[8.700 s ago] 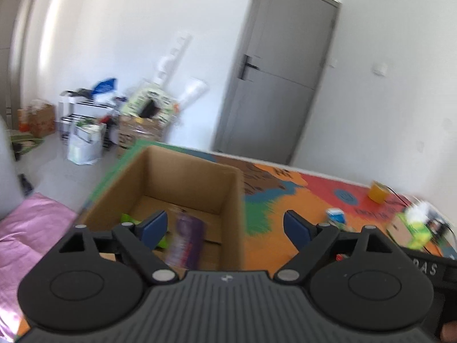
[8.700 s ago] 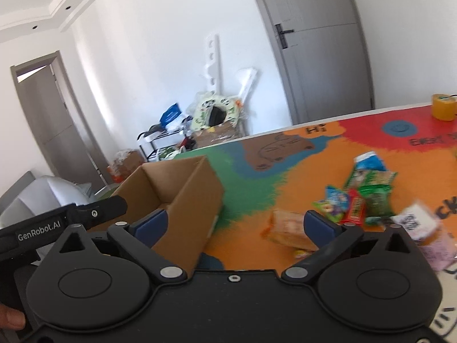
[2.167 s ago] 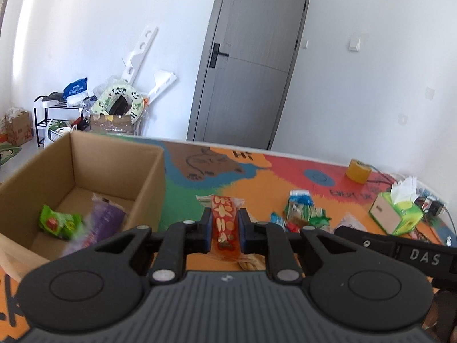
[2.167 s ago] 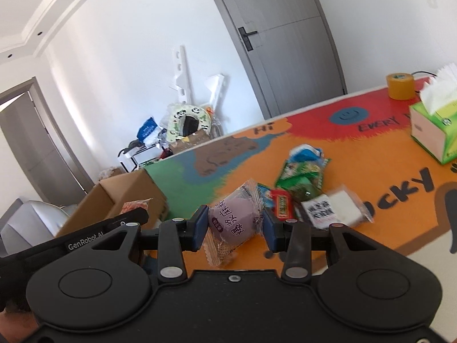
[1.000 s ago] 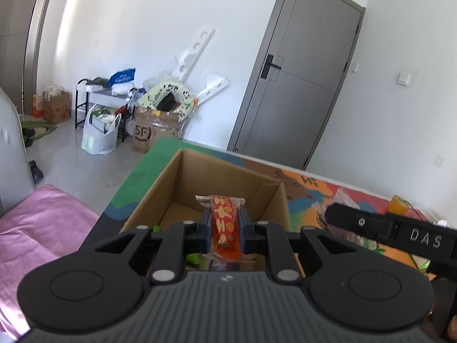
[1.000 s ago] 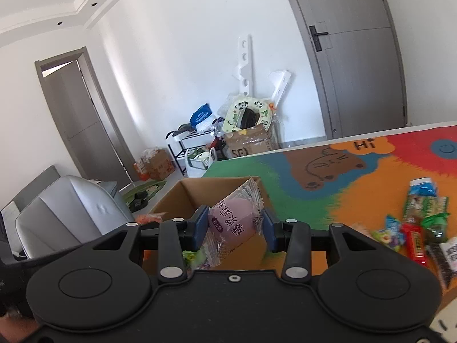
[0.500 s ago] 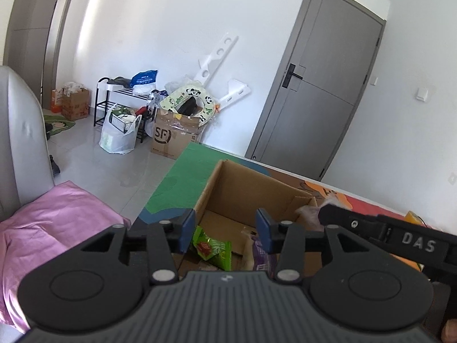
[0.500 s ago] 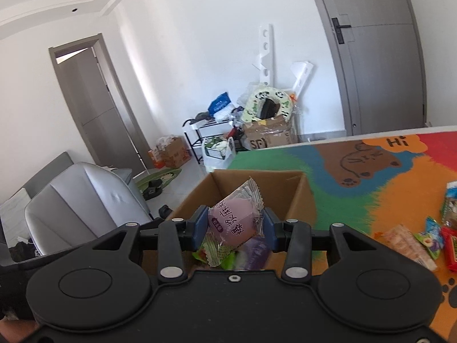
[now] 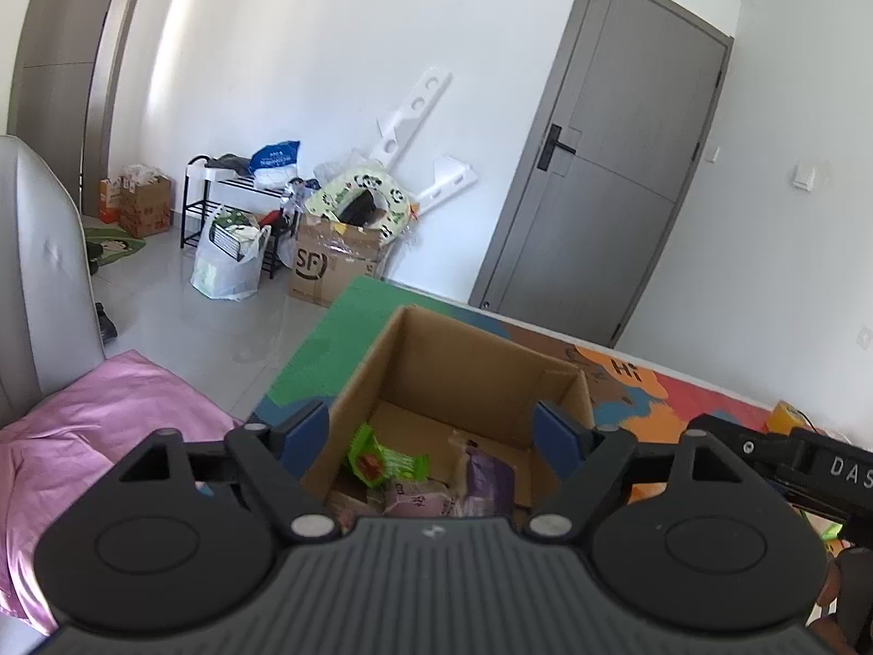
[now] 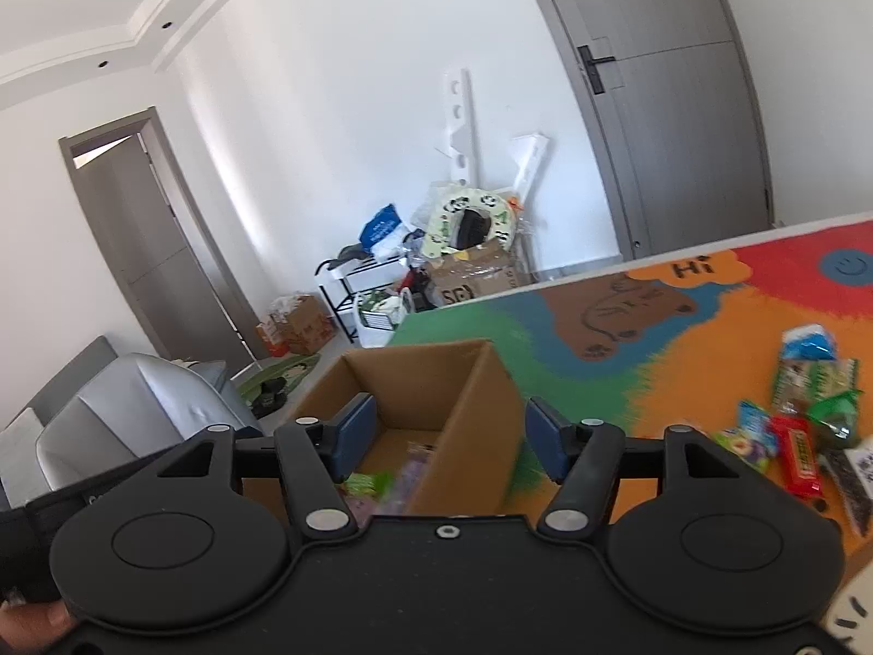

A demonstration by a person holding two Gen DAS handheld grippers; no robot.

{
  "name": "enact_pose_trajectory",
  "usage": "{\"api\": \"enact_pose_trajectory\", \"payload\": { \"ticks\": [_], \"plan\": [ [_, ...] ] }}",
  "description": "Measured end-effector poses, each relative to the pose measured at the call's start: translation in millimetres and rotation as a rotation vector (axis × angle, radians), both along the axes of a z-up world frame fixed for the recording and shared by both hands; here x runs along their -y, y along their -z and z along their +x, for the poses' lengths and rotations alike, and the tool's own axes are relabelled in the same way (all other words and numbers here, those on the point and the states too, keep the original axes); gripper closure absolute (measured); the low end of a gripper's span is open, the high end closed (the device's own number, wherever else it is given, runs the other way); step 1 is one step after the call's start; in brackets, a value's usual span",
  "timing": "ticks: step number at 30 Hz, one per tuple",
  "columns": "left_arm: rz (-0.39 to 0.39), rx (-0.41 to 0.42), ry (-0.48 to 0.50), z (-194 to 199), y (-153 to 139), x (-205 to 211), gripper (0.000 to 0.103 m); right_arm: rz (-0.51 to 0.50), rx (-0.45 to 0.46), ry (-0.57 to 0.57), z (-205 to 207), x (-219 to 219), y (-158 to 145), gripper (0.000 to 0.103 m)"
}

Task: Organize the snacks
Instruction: 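Open right gripper to drop pink pastry bag into box, then move both open grippers back over the snack pile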

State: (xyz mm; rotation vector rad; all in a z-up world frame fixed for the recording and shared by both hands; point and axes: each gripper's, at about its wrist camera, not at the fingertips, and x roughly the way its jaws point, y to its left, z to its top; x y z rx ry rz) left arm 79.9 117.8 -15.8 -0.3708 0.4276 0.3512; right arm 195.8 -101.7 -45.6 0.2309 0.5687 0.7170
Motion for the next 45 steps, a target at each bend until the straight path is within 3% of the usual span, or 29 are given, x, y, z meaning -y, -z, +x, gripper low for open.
{"api": "enact_pose_trajectory", "payload": {
  "ticks": [10,28,32,35,45],
  "plan": [
    [0.018,-0.016,0.067,9,2,27,0.018,-0.018,-0.027,0.063,0,35,11,0.032],
    [0.025,-0.001,0.222,25,2,93,0.018,-0.038,-0.049,0.205,6,123,20,0.031],
    [0.011,-0.009,0.256,31,6,103,0.018,-0.029,-0.053,0.254,11,139,22,0.031],
    [0.024,-0.018,0.270,38,11,111,0.018,-0.035,-0.041,0.277,10,148,24,0.024],
    [0.036,-0.068,0.302,62,32,149,0.021,-0.032,-0.079,0.330,16,191,47,0.023]
  ]
}}
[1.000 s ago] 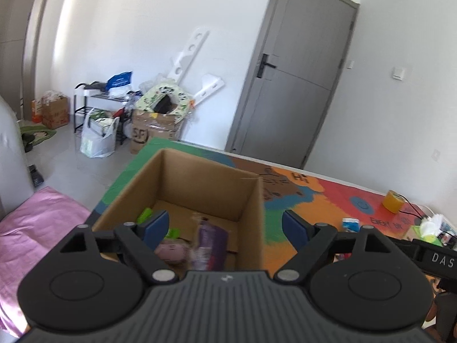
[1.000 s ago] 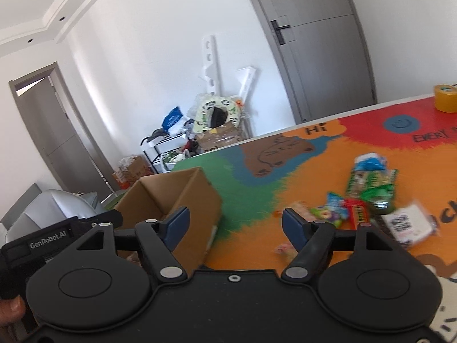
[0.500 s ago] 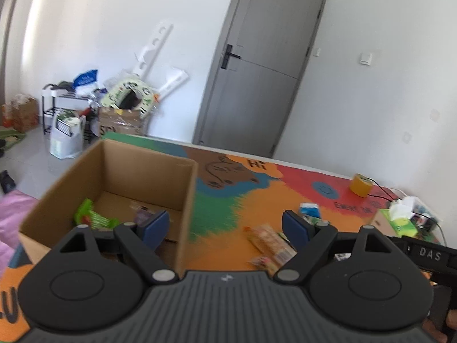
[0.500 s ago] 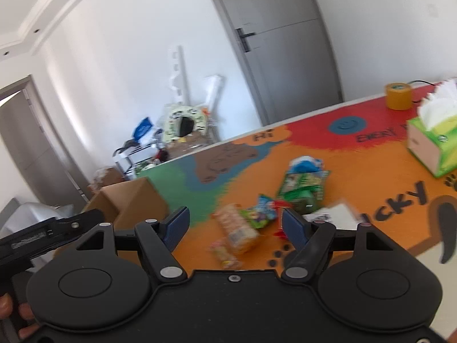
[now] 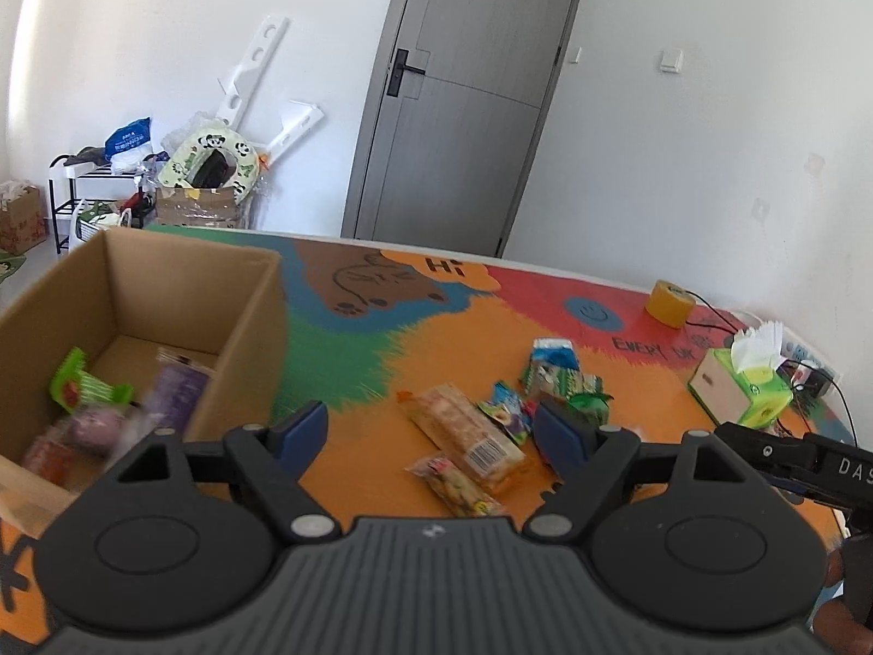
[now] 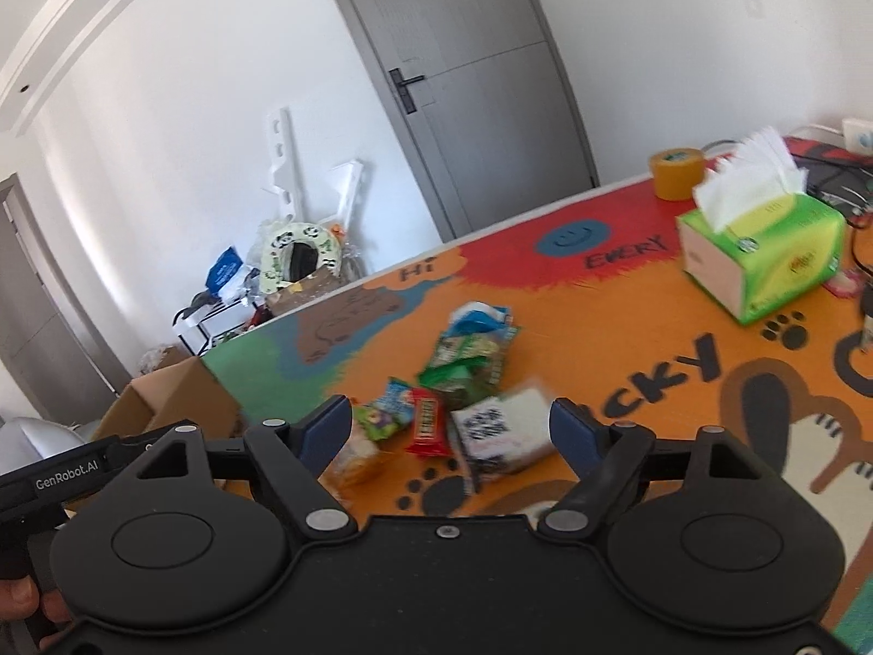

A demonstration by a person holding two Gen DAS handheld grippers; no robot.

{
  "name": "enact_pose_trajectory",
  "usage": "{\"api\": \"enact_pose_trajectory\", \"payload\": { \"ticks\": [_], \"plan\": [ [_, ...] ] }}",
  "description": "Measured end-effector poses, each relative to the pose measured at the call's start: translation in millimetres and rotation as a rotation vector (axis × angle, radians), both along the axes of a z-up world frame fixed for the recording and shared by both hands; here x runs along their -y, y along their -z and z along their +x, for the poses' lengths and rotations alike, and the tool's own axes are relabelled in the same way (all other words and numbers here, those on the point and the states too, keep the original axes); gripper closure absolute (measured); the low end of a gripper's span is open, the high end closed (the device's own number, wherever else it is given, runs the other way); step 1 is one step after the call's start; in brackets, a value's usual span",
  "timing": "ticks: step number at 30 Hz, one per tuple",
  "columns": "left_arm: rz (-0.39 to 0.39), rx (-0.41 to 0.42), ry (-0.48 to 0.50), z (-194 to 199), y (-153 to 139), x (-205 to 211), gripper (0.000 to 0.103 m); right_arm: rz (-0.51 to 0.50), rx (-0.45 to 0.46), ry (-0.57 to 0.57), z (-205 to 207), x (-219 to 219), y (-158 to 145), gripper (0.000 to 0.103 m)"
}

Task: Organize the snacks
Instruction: 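Move both open grippers back over the snack pile, then grasp small clear stick-snack packet with left gripper while right gripper grasps white cake box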

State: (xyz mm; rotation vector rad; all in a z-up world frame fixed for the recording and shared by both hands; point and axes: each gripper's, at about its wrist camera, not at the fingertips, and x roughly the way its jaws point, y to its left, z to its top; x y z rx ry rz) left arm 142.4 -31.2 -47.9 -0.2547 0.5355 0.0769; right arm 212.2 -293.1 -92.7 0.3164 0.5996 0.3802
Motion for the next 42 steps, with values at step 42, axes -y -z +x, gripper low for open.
{"api": "enact_pose_trajectory", "payload": {
  "ticks": [42],
  "plan": [
    [0.097,-0.182,-0.041,46,69,36,0.048,-0.025,-0.068,-0.056,36,2,53,0.023]
  ]
}}
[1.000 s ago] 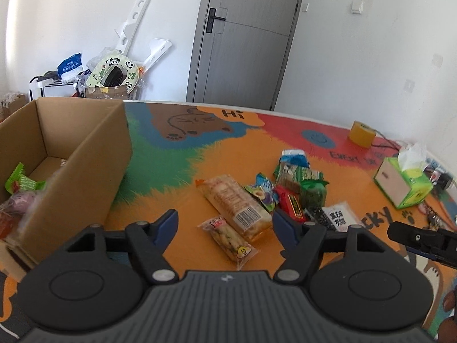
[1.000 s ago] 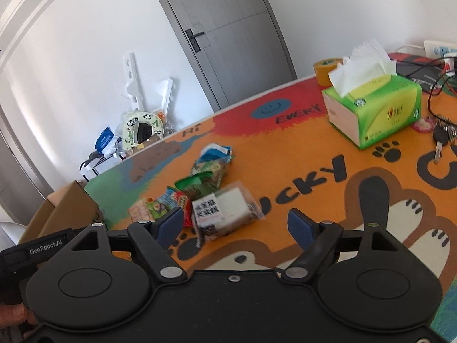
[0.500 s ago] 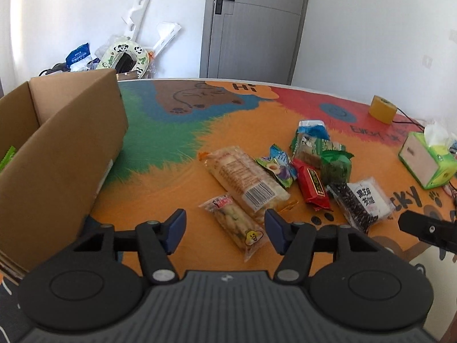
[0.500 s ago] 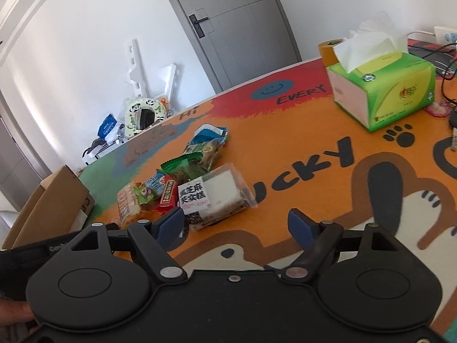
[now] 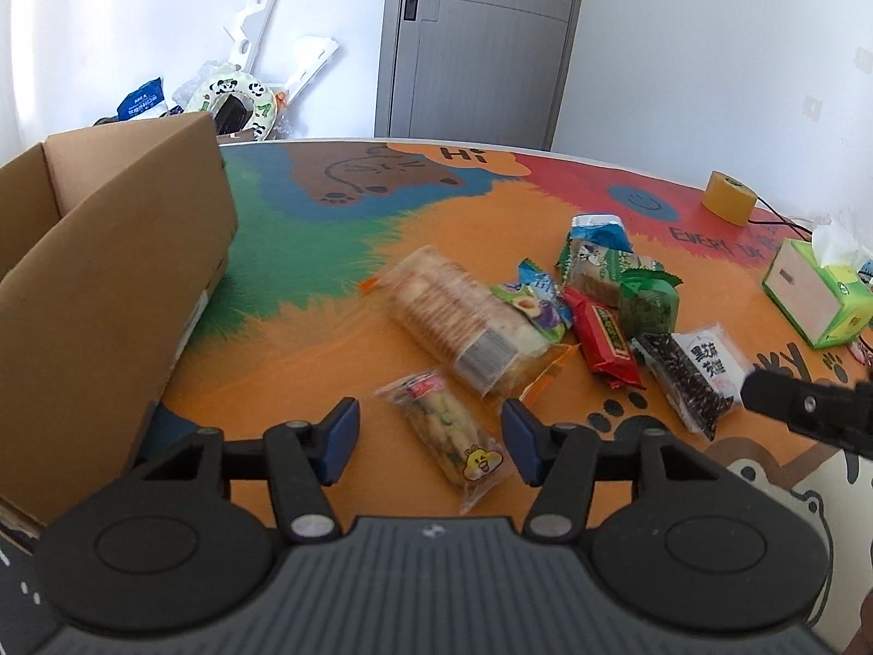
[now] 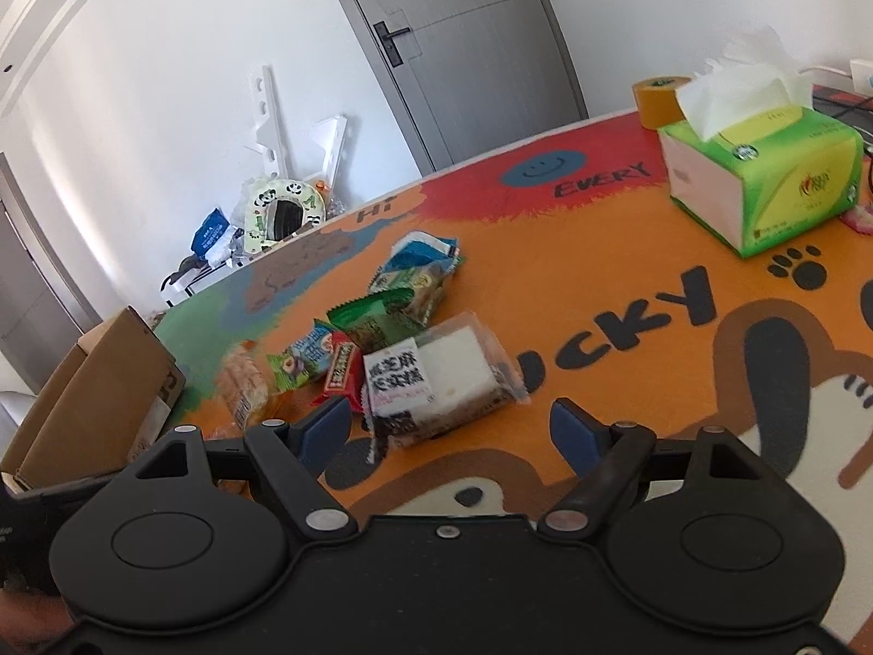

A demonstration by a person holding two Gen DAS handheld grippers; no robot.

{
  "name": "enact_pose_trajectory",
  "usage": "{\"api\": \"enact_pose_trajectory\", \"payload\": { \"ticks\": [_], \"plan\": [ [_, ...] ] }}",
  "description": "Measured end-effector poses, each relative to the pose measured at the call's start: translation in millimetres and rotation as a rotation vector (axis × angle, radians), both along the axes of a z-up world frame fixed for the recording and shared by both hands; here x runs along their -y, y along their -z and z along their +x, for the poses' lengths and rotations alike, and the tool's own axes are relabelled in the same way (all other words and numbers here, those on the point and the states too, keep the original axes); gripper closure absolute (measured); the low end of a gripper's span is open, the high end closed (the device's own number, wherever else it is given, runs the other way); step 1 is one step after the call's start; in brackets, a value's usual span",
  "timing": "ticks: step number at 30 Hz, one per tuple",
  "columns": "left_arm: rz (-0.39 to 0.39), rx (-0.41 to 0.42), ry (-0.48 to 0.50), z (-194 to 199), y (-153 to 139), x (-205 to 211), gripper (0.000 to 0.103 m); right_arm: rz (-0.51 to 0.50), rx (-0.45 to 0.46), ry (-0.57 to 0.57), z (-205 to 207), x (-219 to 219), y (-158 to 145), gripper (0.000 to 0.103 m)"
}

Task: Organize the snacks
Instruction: 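Grasp small clear stick-snack packet with left gripper while right gripper grasps white cake box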

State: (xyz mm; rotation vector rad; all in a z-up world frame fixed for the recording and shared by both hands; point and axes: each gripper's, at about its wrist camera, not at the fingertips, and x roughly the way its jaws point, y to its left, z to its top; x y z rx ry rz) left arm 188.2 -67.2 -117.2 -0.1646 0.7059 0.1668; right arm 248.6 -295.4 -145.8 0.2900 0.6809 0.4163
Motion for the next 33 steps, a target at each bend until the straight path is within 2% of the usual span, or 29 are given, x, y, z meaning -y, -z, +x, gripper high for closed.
{"api": "enact_pose_trajectory", "payload": {
  "ticks": [4,8,14,17,19,21,24,27,33],
  "plan": [
    [-0.020,0.003,-0.021,-7,-1,-12,0.059,-0.008,0.011,-0.018,7,-11,-1,0.021],
    [-0.046,0.007,-0.047,-12,-2,-25,0.071,-0.047,0.036,-0.019,12,-23,-1,0.012],
    [-0.077,0.022,-0.047,-10,-5,-33,0.071,-0.087,0.046,-0.004,19,-32,0,0.008],
    [-0.065,0.038,-0.039,-8,-7,-31,0.071,-0.087,0.034,-0.002,24,-34,2,0.008],
    [-0.059,0.042,-0.034,-6,-8,-29,0.071,-0.108,0.024,-0.003,25,-37,4,0.013],
    [-0.061,0.040,-0.038,-3,-7,-30,0.071,-0.132,0.027,0.001,24,-38,5,0.027],
    [-0.050,0.042,-0.043,0,-6,-31,0.071,-0.134,0.024,-0.007,22,-38,3,0.035],
    [-0.049,0.032,-0.035,3,-5,-30,0.071,-0.129,0.019,-0.010,19,-34,2,0.039],
    [-0.006,0.013,-0.009,1,1,-23,0.071,-0.129,0.017,-0.021,10,-34,1,0.039]
  ]
}}
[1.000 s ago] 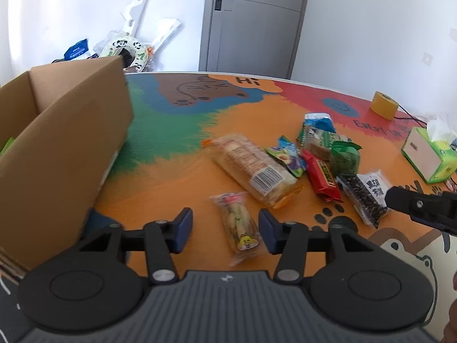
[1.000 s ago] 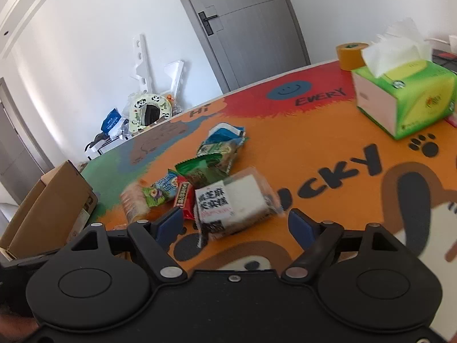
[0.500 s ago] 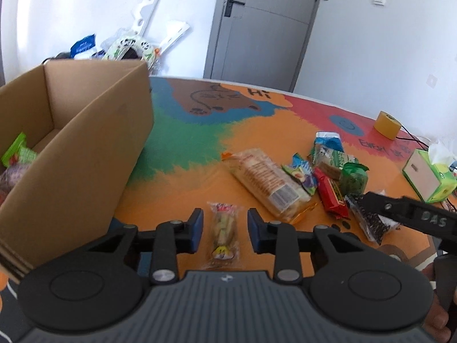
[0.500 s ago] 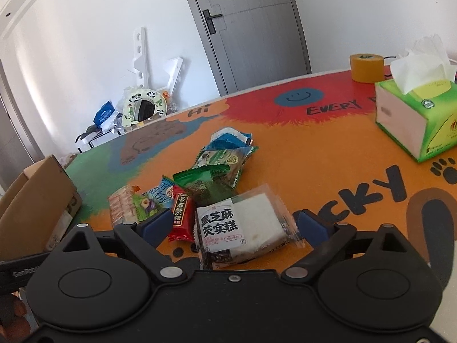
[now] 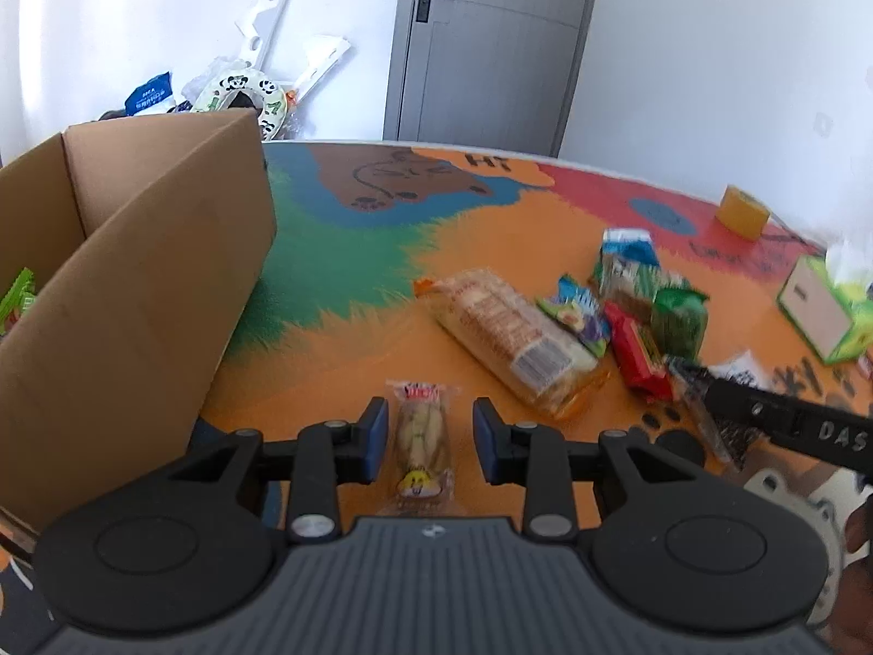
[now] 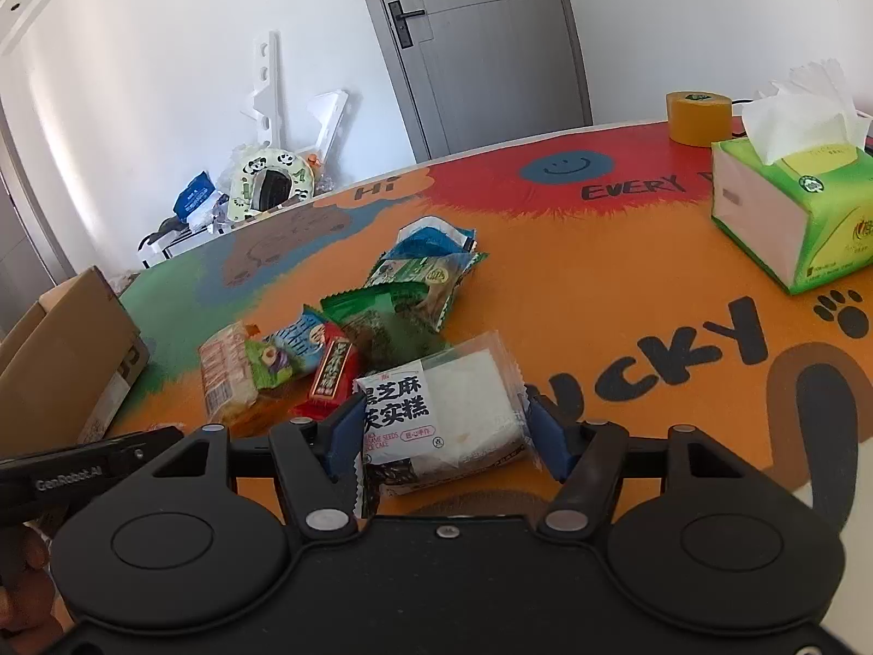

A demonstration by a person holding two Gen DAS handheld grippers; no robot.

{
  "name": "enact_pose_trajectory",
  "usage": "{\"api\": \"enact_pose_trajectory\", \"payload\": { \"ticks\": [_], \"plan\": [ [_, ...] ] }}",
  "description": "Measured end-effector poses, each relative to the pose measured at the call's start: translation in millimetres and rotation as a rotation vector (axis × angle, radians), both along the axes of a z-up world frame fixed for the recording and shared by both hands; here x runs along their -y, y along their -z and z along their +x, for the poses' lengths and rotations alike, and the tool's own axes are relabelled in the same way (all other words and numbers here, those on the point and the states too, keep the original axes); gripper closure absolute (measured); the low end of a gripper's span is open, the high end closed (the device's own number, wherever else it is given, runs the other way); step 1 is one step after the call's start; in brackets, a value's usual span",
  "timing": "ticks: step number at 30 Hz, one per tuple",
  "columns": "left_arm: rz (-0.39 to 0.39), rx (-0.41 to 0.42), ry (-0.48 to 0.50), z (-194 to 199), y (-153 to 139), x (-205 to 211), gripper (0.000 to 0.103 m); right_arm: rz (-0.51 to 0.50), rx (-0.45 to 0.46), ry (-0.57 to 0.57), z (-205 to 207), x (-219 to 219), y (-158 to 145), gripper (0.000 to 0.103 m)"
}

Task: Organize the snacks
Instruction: 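Grasp small clear stick-snack packet with left gripper while right gripper grasps white cake box, then carry stick-snack packet with left gripper while right gripper carries cake box to box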

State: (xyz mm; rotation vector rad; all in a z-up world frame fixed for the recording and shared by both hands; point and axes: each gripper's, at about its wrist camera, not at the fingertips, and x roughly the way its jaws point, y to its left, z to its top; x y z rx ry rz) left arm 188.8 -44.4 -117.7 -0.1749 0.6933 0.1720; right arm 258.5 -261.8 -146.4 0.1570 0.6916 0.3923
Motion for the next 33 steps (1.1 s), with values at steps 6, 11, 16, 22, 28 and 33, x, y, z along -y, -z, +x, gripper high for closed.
{"api": "enact_pose_trajectory", "payload": {
  "ticks": [6,11,16,22,28,33],
  "plan": [
    [0.029,0.005,0.006,-3,2,0,0.081,-0.035,0.001,-0.008,2,-8,-3,0.024],
    [-0.008,0.017,-0.008,-5,1,-8,0.086,-0.089,0.010,-0.026,3,-22,0,0.016],
    [-0.027,0.025,-0.017,-7,-1,-11,0.087,-0.173,0.039,-0.030,-6,-30,-1,0.033],
    [-0.024,0.062,-0.008,-16,-13,-11,0.087,-0.104,0.018,-0.020,-15,-20,-4,0.043],
    [-0.025,0.107,-0.006,-25,-31,-13,0.087,-0.067,0.039,-0.023,-25,-23,-18,0.043],
    [-0.010,0.162,-0.007,-34,-55,-18,0.087,-0.034,0.083,-0.036,-33,-29,-36,0.043]
  ]
}}
